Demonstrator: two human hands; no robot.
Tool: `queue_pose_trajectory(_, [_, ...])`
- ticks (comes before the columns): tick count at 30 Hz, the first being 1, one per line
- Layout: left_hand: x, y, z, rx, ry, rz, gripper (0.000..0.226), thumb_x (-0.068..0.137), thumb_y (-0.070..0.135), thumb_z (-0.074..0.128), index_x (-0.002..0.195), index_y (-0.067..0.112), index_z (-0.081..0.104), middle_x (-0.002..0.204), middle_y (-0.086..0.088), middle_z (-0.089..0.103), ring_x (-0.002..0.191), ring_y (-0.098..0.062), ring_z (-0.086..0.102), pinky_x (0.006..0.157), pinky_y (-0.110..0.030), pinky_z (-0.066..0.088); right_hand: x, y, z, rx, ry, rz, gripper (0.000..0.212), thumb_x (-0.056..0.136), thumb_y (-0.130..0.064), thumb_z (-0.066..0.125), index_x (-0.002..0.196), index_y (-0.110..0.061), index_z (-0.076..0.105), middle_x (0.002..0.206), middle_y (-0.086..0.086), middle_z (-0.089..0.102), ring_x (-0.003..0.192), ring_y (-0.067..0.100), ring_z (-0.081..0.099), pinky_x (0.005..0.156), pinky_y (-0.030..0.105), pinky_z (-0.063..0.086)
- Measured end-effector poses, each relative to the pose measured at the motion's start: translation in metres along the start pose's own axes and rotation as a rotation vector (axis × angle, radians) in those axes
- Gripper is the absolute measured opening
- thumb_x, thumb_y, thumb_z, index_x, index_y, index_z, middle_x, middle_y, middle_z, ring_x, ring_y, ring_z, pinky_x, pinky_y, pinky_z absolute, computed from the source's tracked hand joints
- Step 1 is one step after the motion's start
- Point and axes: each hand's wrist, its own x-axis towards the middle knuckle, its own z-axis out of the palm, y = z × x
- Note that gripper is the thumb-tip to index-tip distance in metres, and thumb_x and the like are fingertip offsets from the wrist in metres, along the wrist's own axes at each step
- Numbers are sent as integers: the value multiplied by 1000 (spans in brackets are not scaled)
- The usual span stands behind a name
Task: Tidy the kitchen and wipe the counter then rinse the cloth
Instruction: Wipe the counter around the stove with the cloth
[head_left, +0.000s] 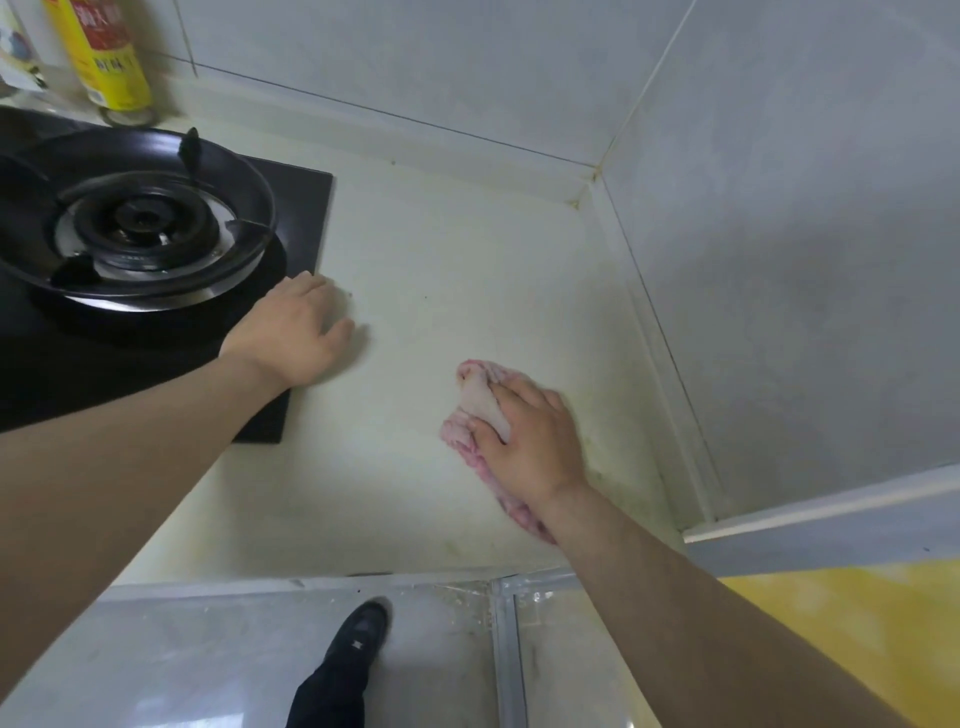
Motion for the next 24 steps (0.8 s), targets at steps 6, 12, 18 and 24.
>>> queue_pose_trajectory(6, [-2, 2, -2, -5, 0, 6, 84, 80, 61, 20, 137, 6, 47, 141, -15, 48, 133, -32, 41, 111, -47, 32, -46, -22, -5, 66, -12, -21, 52, 85, -56, 43, 127, -32, 61, 127, -10, 58, 110, 18, 48, 99, 34, 40])
queue_pose_trajectory(12, [-3, 0, -3, -16, -10, 2, 82, 81, 60, 21, 138, 6, 47, 142, -15, 47, 134, -33, 40, 112, -47, 32, -92, -25, -3, 79, 3, -103, 45, 85, -54, 50, 121, -30, 65, 121, -13, 60, 106, 16, 50, 94, 36, 43])
queue_pose_trajectory(18, [-2, 0, 0, 10, 10, 23, 63, 95, 46, 34, 140, 4, 44, 146, -16, 44, 137, -32, 37, 113, -45, 28, -110, -99, 11, 149, 101, -111, 43, 82, -55, 56, 117, -31, 66, 115, -15, 64, 104, 16, 55, 88, 34, 45])
queue_pose_trajectory(24, [-2, -1, -1, -9, 10, 14, 72, 87, 50, 28, 139, 4, 46, 144, -15, 46, 135, -31, 39, 113, -45, 29, -103, -112, 18, 129, 168, -137, 39, 85, -55, 55, 112, -30, 66, 107, -17, 64, 97, 13, 55, 81, 30, 45])
